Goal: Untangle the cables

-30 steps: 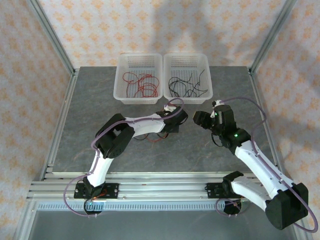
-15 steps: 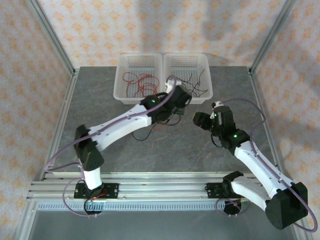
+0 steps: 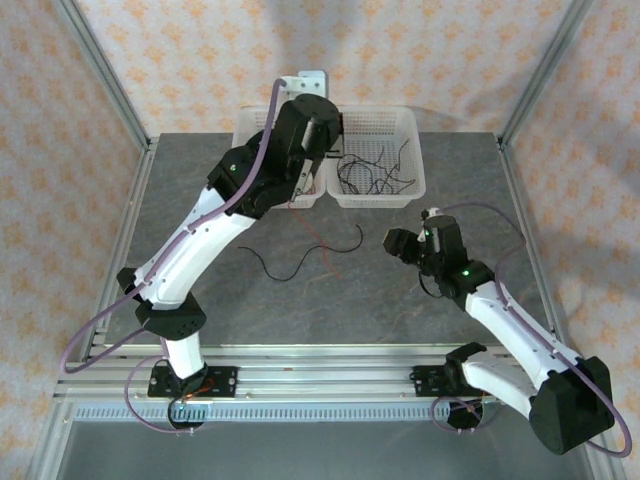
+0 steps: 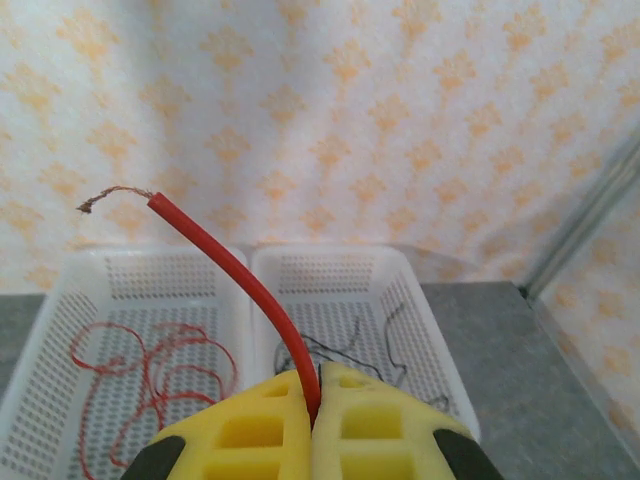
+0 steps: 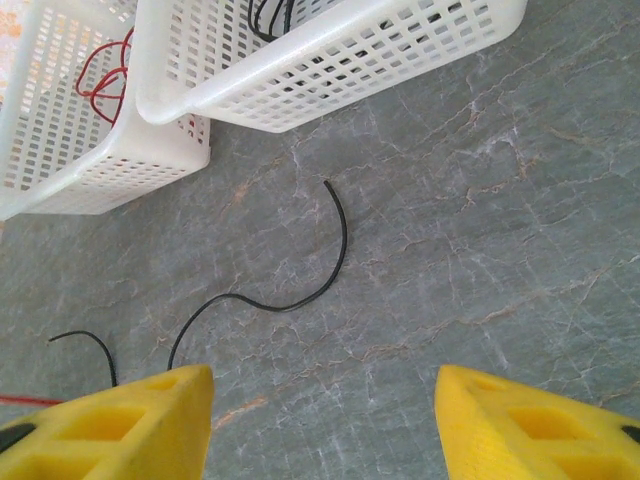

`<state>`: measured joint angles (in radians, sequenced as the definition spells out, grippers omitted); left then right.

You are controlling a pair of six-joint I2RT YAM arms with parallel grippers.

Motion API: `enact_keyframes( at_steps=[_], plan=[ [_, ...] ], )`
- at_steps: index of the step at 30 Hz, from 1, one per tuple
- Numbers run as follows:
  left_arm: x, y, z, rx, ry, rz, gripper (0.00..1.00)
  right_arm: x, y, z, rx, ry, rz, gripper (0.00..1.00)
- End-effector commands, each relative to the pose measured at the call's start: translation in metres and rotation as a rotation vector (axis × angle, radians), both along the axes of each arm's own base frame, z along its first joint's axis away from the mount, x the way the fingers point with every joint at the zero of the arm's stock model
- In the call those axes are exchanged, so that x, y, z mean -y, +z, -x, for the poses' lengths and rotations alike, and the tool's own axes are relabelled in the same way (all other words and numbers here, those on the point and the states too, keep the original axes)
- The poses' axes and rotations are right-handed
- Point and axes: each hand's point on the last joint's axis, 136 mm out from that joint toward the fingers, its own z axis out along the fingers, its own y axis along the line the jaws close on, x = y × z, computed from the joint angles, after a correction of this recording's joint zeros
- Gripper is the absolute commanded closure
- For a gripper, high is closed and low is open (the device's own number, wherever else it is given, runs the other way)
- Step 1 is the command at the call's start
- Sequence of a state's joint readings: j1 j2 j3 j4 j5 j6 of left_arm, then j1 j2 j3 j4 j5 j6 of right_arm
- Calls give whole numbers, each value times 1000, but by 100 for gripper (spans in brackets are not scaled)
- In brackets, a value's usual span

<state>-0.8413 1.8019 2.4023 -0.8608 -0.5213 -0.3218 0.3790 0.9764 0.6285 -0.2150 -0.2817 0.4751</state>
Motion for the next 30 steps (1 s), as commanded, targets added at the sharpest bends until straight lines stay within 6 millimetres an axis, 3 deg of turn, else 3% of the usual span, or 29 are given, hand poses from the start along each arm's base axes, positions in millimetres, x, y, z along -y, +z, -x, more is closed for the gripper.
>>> enact_keyframes(
  at_steps=[1, 10, 18, 23, 30],
  plan=[
    [-20, 31, -6, 111, 65, -61, 100, -8, 0, 0, 8, 7, -40, 40],
    [-55, 95, -16, 389, 224, -109, 100, -22, -2, 2, 1, 29, -49, 40],
    [-66, 139, -14, 565, 323, -183, 100, -23, -1, -2, 0, 25, -33, 40],
    [-73, 135, -40, 605, 395, -257, 100, -24, -6, -6, -13, 23, -17, 41],
    [-74, 102, -101, 615, 447, -338, 100, -23, -6, -9, -18, 18, 4, 41]
  ],
)
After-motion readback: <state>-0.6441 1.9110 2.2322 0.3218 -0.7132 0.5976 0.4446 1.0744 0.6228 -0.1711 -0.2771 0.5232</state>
